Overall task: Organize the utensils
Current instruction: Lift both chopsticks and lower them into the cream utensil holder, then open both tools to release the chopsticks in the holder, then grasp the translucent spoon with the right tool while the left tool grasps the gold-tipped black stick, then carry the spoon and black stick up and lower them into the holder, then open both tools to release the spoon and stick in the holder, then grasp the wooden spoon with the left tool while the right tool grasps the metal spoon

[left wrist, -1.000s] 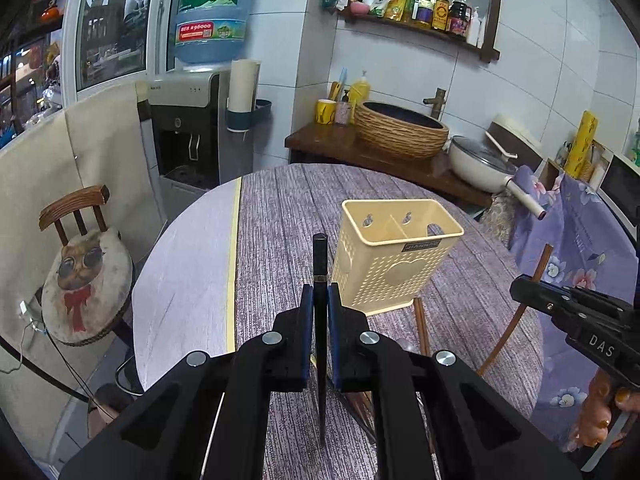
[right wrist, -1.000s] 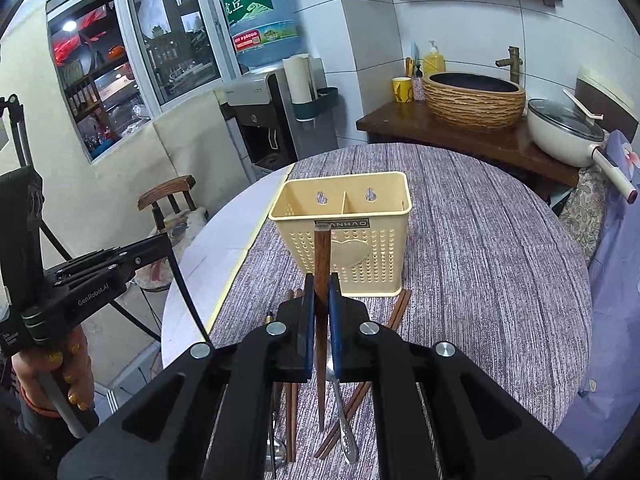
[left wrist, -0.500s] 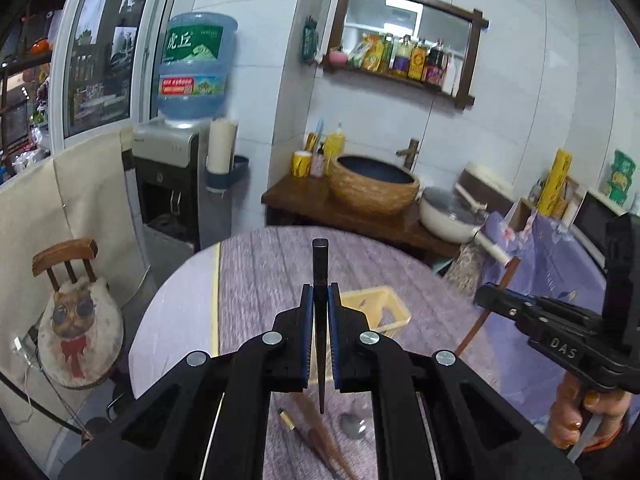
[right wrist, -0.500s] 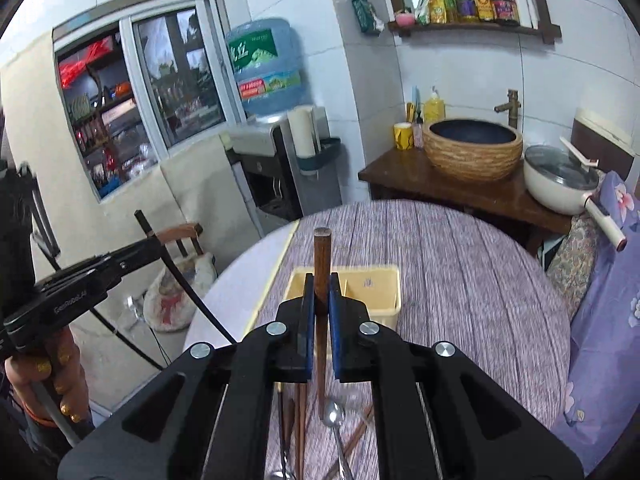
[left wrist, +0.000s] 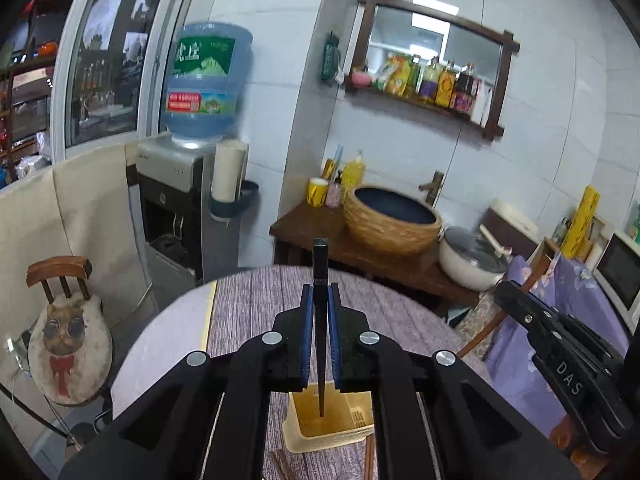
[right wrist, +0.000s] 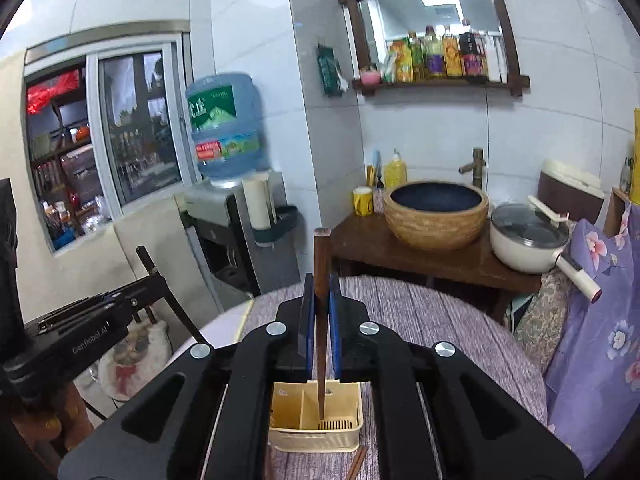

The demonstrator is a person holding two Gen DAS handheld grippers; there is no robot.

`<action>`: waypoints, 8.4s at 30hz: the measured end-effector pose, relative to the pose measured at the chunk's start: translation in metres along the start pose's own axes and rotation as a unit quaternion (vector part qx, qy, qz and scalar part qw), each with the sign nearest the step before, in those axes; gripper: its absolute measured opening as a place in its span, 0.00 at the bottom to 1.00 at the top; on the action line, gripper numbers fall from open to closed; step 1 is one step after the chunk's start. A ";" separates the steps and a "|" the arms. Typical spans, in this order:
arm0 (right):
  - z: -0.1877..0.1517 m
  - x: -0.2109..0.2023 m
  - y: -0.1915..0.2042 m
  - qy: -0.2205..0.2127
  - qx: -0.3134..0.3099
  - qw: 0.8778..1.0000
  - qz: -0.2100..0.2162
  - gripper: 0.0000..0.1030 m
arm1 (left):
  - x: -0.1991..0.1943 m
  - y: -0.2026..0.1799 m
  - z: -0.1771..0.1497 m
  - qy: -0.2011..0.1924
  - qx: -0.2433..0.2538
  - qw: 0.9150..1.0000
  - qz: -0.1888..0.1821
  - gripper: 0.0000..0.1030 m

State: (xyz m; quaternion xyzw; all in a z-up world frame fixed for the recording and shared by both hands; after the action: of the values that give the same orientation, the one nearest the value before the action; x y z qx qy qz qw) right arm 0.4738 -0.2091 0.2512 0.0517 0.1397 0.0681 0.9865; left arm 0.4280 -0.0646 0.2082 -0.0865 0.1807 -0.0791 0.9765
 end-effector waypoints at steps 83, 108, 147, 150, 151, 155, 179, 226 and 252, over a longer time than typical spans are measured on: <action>-0.338 0.032 0.020 0.297 -0.295 0.893 0.163 0.41 | -0.015 0.092 -0.281 0.215 -0.012 0.974 0.065 0.32; -0.337 0.045 0.022 0.333 -0.196 0.909 0.159 0.36 | 0.024 0.076 -0.276 0.251 -0.020 0.965 0.075 0.31; -0.294 0.029 0.012 0.277 -0.097 0.948 0.123 0.36 | 0.026 0.058 -0.234 0.208 -0.025 0.975 0.077 0.08; -0.278 0.019 0.006 0.260 -0.070 0.955 0.124 0.36 | 0.017 0.056 -0.217 0.183 -0.025 0.980 0.071 0.08; -0.270 0.015 0.004 0.253 -0.063 0.958 0.123 0.36 | 0.013 0.056 -0.211 0.173 -0.023 0.982 0.069 0.08; -0.245 0.002 -0.004 0.222 -0.054 0.967 0.117 0.36 | -0.005 0.050 -0.184 0.137 -0.023 0.989 0.052 0.08; -0.175 -0.050 -0.015 0.113 -0.022 0.989 0.095 0.36 | -0.063 0.037 -0.107 0.024 -0.007 1.000 0.005 0.08; -0.154 0.059 -0.023 0.050 -0.005 0.999 -0.007 0.54 | 0.017 0.016 -0.088 0.001 -0.002 1.000 0.018 0.47; -0.255 -0.042 -0.025 0.154 -0.049 0.987 -0.012 0.64 | -0.035 0.078 -0.216 0.118 -0.038 0.991 0.060 0.86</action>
State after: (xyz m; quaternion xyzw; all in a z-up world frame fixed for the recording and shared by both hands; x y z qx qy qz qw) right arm 0.3648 -0.2188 0.0159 -0.0096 0.2873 0.0705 0.9552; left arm 0.3264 -0.0125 0.0059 -0.1024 0.3021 -0.0231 0.9475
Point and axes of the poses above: each gripper's, at about its wrist camera, not at the fingertips, and x roughly the way its jaws point, y to its left, z to its top, the point moved 6 cm from there along x, roughly the way its jaws point, and after that the axes turned 9 degrees about -y, right-handed, at the moved point
